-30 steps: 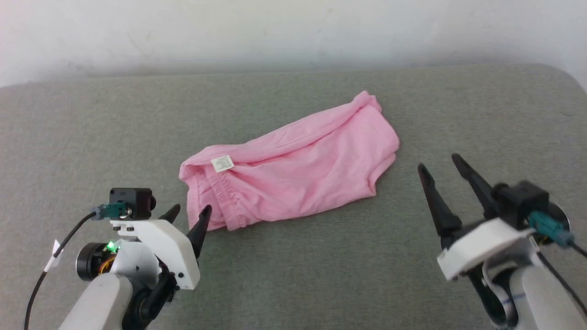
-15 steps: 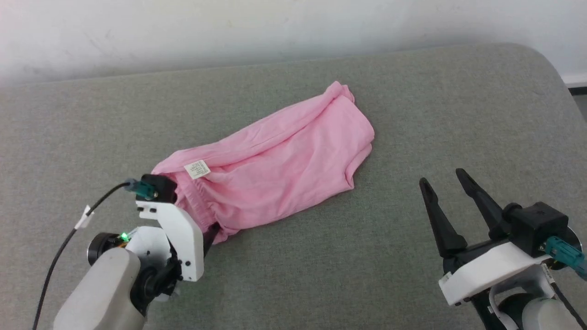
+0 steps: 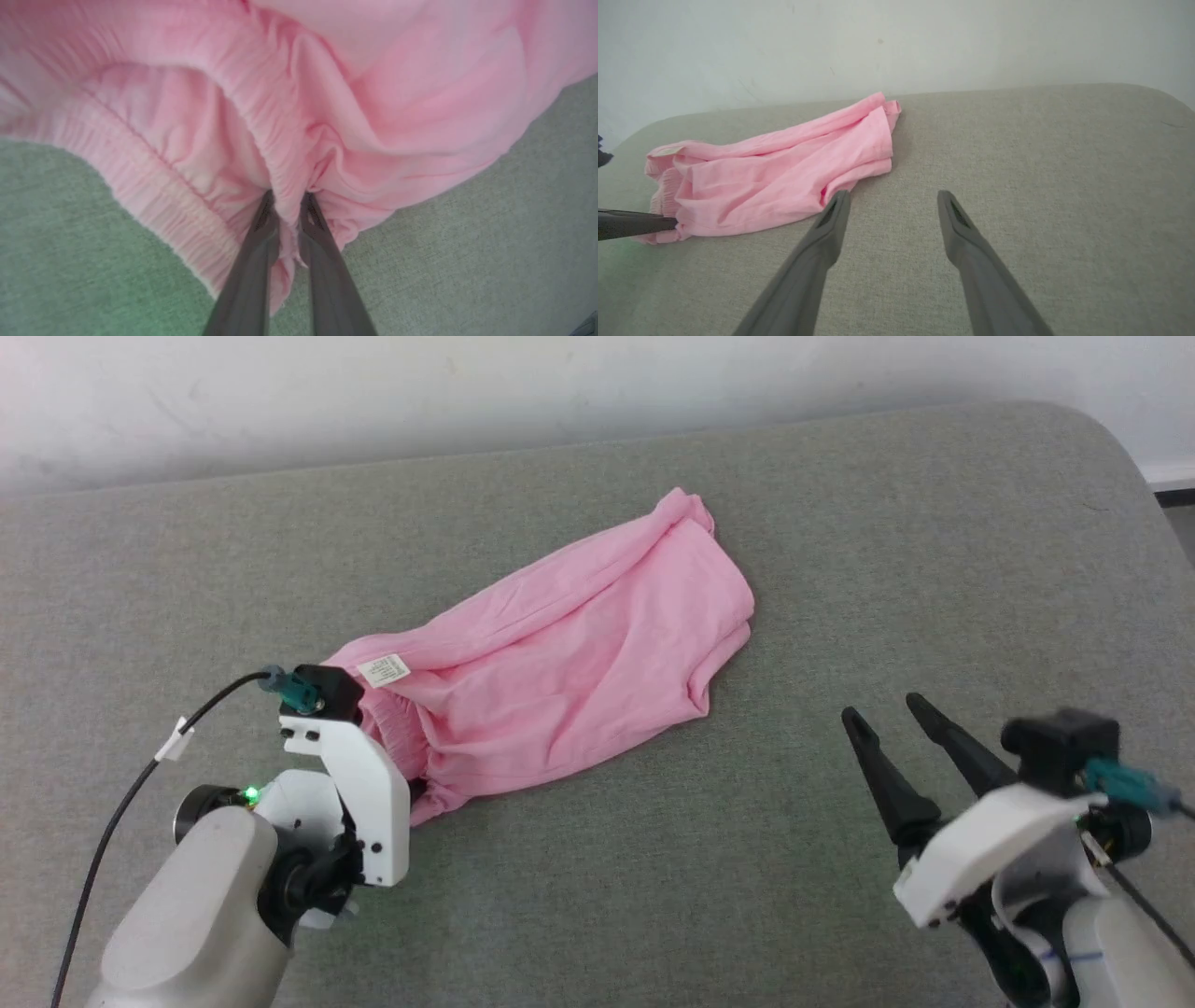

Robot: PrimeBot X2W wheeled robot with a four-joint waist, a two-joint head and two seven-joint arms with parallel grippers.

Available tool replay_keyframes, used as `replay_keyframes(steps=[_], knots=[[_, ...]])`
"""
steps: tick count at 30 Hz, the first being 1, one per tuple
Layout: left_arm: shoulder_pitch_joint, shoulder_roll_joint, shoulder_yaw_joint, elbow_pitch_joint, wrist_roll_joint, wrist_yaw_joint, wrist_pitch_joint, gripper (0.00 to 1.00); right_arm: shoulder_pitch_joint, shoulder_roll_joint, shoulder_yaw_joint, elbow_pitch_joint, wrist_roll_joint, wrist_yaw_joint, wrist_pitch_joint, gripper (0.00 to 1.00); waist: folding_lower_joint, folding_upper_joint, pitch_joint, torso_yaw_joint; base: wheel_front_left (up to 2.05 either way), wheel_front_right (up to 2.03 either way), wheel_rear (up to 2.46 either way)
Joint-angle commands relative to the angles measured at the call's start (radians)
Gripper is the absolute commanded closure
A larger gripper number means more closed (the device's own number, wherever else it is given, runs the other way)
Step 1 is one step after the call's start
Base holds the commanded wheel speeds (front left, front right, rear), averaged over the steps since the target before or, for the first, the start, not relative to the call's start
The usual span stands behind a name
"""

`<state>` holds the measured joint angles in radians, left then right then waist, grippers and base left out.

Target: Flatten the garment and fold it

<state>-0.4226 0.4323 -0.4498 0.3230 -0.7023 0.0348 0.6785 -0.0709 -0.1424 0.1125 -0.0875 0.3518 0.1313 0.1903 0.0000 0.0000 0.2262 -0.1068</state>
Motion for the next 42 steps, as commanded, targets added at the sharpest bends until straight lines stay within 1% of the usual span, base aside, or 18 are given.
replay_keyframes(steps=[1,5,8,12,15,20,23,24,25,26,27,28,30,33,35,36,39,42], knots=[[0.089,-0.016,-0.035,0.051,-0.008,-0.001,0.029,1.00,-0.056,-0.016,0.012,0.052,0.027,-0.001,0.023,0.00,0.0000,0.0000,0.000,0.018,0.00,0.00,0.00],[0.075,-0.013,-0.023,0.003,0.003,-0.001,-0.021,1.00,-0.187,-0.032,0.038,0.202,0.104,-0.001,0.092,0.00,0.0000,0.0000,0.006,0.050,0.00,0.00,0.00],[0.060,-0.015,-0.020,-0.049,0.016,-0.001,-0.052,1.00,-0.309,-0.031,0.056,0.329,0.143,-0.001,0.144,0.00,0.0000,0.0000,0.020,0.077,0.00,0.00,0.00],[0.038,-0.020,-0.028,-0.115,0.034,-0.003,-0.076,1.00,-0.468,-0.027,0.090,0.509,0.163,-0.001,0.207,0.00,0.0000,0.0000,0.046,0.114,0.00,0.00,0.00],[0.022,-0.024,-0.036,-0.154,0.048,-0.006,-0.089,1.00,-0.563,-0.022,0.097,0.642,0.163,-0.001,0.238,0.00,0.0000,0.0000,0.066,0.139,0.00,0.00,0.00],[-0.006,-0.037,-0.045,-0.200,0.063,-0.014,-0.116,1.00,-0.666,-0.011,0.098,0.826,0.167,-0.001,0.258,0.00,0.0000,0.0000,0.105,0.175,0.00,0.00,0.00],[-0.017,-0.044,-0.051,-0.205,0.069,-0.017,-0.127,1.00,-0.686,-0.004,0.136,0.929,0.175,-0.001,0.331,0.00,0.0000,0.0000,0.114,0.187,0.00,0.00,0.00],[-0.017,-0.046,-0.052,-0.204,0.069,-0.018,-0.130,1.00,-0.687,-0.002,0.150,0.956,0.183,-0.001,0.364,0.52,0.0000,0.0000,0.115,0.189,0.00,0.00,0.00],[-0.017,-0.046,-0.054,-0.203,0.069,-0.019,-0.133,1.00,-0.686,0.001,0.164,0.978,0.193,-0.001,0.398,0.68,0.0000,0.0000,0.115,0.190,0.00,0.00,0.00],[-0.017,-0.046,-0.054,-0.200,0.069,-0.020,-0.136,1.00,-0.684,0.004,0.175,0.994,0.208,-0.001,0.432,0.93,0.0000,0.0000,0.114,0.189,0.00,0.00,0.00],[-0.015,-0.045,-0.054,-0.198,0.069,-0.020,-0.139,1.00,-0.681,0.006,0.184,1.002,0.224,-0.001,0.455,1.00,0.0000,0.0000,0.111,0.188,0.00,0.00,0.00],[-0.013,-0.044,-0.053,-0.195,0.068,-0.020,-0.143,1.00,-0.678,0.005,0.196,1.000,0.236,-0.001,0.465,1.00,0.0000,0.0000,0.107,0.186,0.00,0.00,0.00],[-0.005,-0.042,-0.051,-0.193,0.067,-0.022,-0.154,1.00,-0.671,-0.007,0.212,0.977,0.255,-0.001,0.440,1.00,0.0000,0.0000,0.096,0.179,0.00,0.00,0.00],[0.008,-0.030,-0.045,-0.204,0.068,-0.023,-0.174,1.00,-0.661,-0.039,0.235,0.907,0.276,-0.001,0.355,1.00,0.0000,0.0000,0.068,0.169,0.00,0.00,0.00],[0.022,-0.014,-0.035,-0.221,0.075,-0.014,-0.190,1.00,-0.649,-0.065,0.250,0.841,0.290,-0.001,0.301,1.00,0.0000,0.0000,0.043,0.159,0.00,0.00,0.00],[0.022,-0.014,-0.035,-0.221,0.075,-0.014,-0.190,1.00,-0.649,-0.065,0.250,0.841,0.290,-0.001,0.301,1.00,0.0000,0.0000,0.043,0.159,0.00,0.00,0.00],[0.059,0.013,-0.024,-0.258,0.081,-0.002,-0.205,1.00,-0.603,-0.111,0.281,0.725,0.300,-0.001,0.256,1.00,0.0000,0.0000,0.000,0.140,0.00,0.00,0.00],[0.112,0.037,-0.017,-0.299,0.078,0.014,-0.205,1.00,-0.515,-0.165,0.296,0.594,0.296,-0.001,0.242,1.00,0.0000,0.0000,-0.043,0.121,0.00,0.00,0.00]])
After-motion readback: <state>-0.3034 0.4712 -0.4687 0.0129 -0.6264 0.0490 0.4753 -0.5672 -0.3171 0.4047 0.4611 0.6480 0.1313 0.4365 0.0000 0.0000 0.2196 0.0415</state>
